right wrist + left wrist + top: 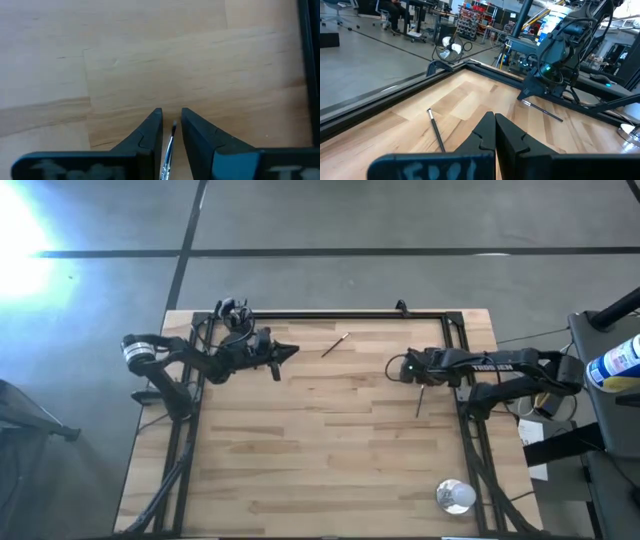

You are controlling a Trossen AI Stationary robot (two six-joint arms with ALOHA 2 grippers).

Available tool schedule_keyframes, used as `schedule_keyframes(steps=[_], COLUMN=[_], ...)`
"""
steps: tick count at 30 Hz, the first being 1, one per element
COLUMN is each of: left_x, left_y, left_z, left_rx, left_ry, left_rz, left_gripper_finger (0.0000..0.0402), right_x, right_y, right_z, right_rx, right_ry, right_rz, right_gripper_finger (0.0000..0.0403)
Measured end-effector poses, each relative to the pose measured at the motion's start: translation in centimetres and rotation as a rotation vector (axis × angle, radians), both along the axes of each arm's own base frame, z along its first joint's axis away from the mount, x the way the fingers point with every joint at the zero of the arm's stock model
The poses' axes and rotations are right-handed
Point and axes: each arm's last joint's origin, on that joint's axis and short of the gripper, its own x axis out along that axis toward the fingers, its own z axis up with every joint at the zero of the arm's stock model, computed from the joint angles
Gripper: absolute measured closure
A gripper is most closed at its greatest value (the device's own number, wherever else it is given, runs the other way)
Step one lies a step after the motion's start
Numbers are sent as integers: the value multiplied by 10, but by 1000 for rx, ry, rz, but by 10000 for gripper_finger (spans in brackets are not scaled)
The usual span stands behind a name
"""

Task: Put items in baskets/containers
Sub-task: Put the eyeshadow brush into the holder

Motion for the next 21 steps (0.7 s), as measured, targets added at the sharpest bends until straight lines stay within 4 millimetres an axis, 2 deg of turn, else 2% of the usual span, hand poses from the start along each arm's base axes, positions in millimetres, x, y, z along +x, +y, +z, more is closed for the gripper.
schedule_keyframes(steps=[3, 9, 17, 21], left_x=[0, 0, 0, 0], left_y=[0, 0, 0, 0], left_z=[0, 0, -1, -1], left_rx=[-4, -34, -55, -67], left_ry=[-1, -8, -9, -12], left_rz=[0, 0, 0, -2], left_gripper_finger=[401, 401, 401, 401], right_x=[4, 10, 14, 22], right_y=[-2, 3, 9, 11], right_z=[1, 2, 5, 22], right_rx=[8, -1, -17, -82], right_ry=[10, 8, -16, -114], right_rz=[20, 72, 150, 231], right_gripper_finger=[347, 390, 395, 395])
